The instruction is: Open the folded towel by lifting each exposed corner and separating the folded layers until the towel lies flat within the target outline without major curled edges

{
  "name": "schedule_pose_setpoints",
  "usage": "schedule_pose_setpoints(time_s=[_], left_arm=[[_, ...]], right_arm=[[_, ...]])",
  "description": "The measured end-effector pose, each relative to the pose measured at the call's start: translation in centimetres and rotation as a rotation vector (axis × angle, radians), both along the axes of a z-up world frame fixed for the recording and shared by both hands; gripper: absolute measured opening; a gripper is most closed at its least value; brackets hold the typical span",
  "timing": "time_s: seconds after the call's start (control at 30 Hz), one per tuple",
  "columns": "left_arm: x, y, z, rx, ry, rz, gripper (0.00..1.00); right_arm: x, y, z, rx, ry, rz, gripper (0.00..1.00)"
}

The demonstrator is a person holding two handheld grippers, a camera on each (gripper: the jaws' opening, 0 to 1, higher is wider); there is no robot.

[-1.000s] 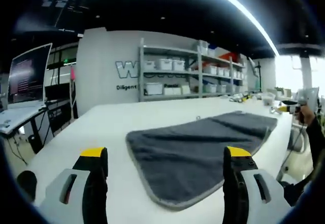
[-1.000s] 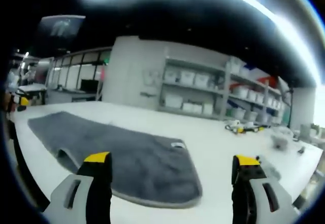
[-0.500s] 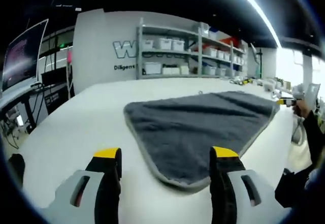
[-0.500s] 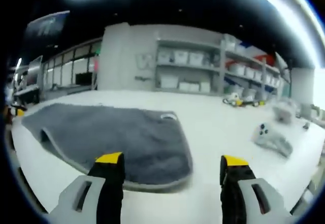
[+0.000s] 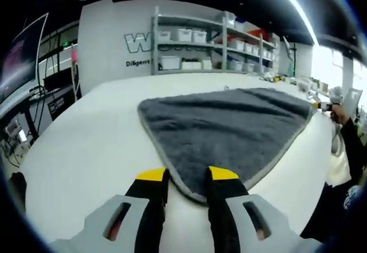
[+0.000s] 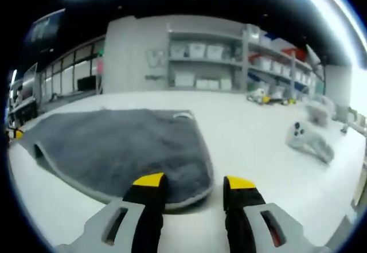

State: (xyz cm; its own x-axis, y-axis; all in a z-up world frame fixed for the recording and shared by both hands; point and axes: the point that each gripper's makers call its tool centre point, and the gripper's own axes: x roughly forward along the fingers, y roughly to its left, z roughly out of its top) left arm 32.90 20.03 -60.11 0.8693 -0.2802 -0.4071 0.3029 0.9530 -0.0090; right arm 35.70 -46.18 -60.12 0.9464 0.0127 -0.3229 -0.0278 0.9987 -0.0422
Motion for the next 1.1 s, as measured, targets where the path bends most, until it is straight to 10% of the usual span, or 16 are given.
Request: schedule_pose_setpoints(time_s=[0.6,1.1], left_arm=[[-0.2,0.0,-0.1,-0.013,0.014,-0.025,0.05],[-0.1,0.8,0.0,-0.012,0.001,-0.021,0.03]], right_arm=[[-0.9,-0.4,1.0,0.022,-0.022,0.032,0.31],[-0.9,-2.4,0.0,-0.071,-0.014,-0.048,0.0]])
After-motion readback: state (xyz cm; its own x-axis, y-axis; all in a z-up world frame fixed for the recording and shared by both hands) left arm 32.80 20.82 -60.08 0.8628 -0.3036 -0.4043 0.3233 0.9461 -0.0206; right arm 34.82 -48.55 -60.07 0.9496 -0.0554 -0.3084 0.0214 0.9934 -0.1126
